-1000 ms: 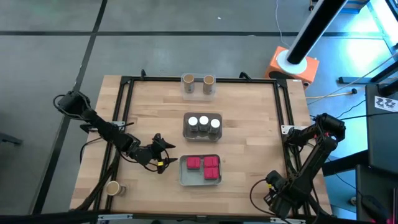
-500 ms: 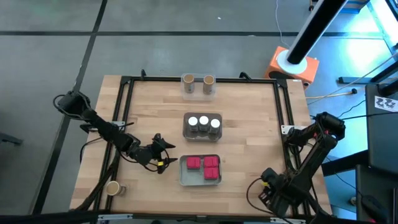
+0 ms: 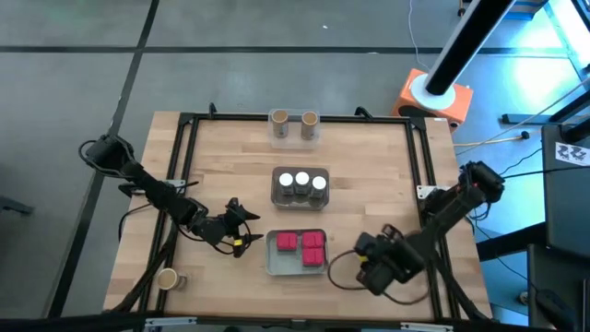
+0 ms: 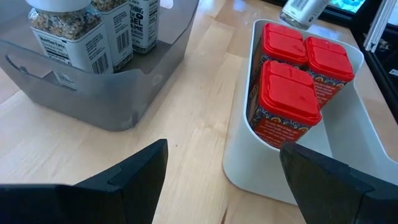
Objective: Sort spices by type
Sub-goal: Put the bottom white seasoning bottle into the black bin
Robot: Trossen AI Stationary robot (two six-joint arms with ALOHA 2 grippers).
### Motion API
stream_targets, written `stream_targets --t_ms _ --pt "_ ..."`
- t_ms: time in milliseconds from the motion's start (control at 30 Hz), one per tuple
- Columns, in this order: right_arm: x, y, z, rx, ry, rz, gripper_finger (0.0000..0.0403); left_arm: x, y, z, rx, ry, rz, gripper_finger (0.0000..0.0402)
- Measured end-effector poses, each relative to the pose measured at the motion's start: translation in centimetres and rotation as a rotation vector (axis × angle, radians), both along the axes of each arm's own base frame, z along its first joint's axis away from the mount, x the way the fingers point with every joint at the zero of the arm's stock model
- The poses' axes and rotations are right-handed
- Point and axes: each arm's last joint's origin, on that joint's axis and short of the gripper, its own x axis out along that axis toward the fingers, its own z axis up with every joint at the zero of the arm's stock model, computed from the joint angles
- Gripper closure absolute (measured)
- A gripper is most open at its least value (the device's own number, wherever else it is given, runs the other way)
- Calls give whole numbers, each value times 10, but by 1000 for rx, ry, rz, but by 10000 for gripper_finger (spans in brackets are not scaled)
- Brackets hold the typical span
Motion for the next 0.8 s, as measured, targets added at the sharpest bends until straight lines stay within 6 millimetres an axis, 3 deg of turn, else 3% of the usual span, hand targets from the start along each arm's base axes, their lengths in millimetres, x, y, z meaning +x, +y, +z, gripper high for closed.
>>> stream_targets --t_ms 433,800 --pt "60 -54 54 -208 -188 297 192 0 0 0 38 6 -17 108" --pt "102 -109 57 -295 -235 502 193 3 6 0 82 8 8 108"
